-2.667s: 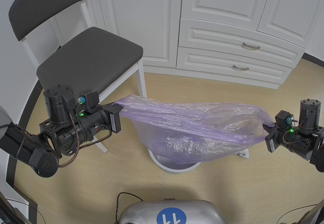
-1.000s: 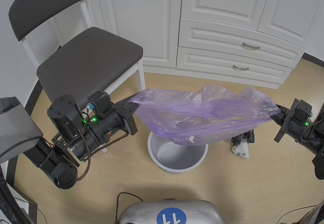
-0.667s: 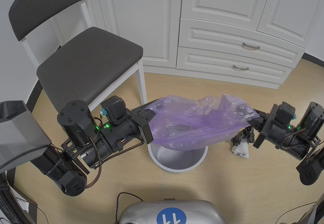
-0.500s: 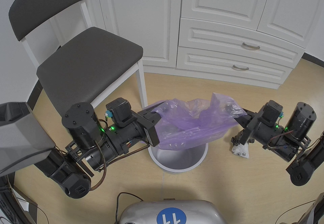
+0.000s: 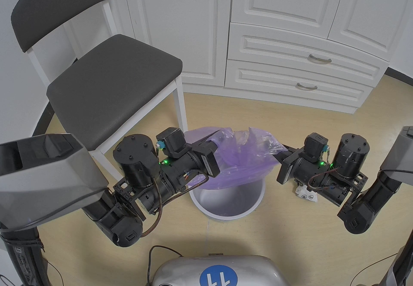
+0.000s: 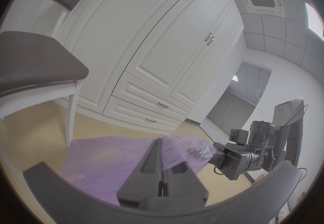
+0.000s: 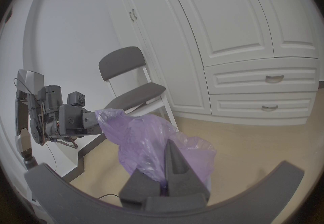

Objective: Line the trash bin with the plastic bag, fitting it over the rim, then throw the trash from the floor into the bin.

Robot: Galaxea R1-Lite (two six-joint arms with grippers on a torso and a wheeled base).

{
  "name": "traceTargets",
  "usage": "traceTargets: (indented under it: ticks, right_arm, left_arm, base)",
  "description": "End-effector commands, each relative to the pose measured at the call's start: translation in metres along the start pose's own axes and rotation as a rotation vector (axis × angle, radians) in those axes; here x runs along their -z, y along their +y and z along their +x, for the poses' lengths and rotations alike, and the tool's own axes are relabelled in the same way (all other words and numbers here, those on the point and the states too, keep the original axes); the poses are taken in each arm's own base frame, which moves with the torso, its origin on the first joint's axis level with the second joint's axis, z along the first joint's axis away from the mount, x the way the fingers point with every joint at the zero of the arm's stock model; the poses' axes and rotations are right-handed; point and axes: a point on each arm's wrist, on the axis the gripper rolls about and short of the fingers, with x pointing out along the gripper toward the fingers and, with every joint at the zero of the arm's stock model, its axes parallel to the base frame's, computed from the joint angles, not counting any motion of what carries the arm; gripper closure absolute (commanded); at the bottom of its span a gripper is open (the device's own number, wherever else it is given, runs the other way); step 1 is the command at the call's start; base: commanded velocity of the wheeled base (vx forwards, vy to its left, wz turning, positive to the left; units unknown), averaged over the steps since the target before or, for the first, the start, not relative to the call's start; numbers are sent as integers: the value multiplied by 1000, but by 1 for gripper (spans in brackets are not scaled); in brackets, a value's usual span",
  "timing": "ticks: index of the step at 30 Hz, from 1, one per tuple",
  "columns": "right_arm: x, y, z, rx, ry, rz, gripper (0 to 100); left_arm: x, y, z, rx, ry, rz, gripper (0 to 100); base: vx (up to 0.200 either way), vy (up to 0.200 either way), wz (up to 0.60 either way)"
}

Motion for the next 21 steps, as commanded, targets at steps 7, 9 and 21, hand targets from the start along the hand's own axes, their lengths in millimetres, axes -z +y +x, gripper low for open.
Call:
traceTargets:
  ticks: [7, 9, 21]
  right_arm:
    - [38, -22, 17, 52, 96, 40, 100]
    - [41, -23, 19, 54, 104, 64, 100]
    - [68, -67, 29, 163, 189, 142, 100]
  left_arm:
    - [40, 19, 13, -35, 75, -18, 100]
    - [43, 20, 14, -38, 82, -20, 100]
    - [78, 23, 32, -80, 89, -146, 100]
  base:
    - [0, 0, 0]
    - [0, 0, 0]
    - [0, 0, 0]
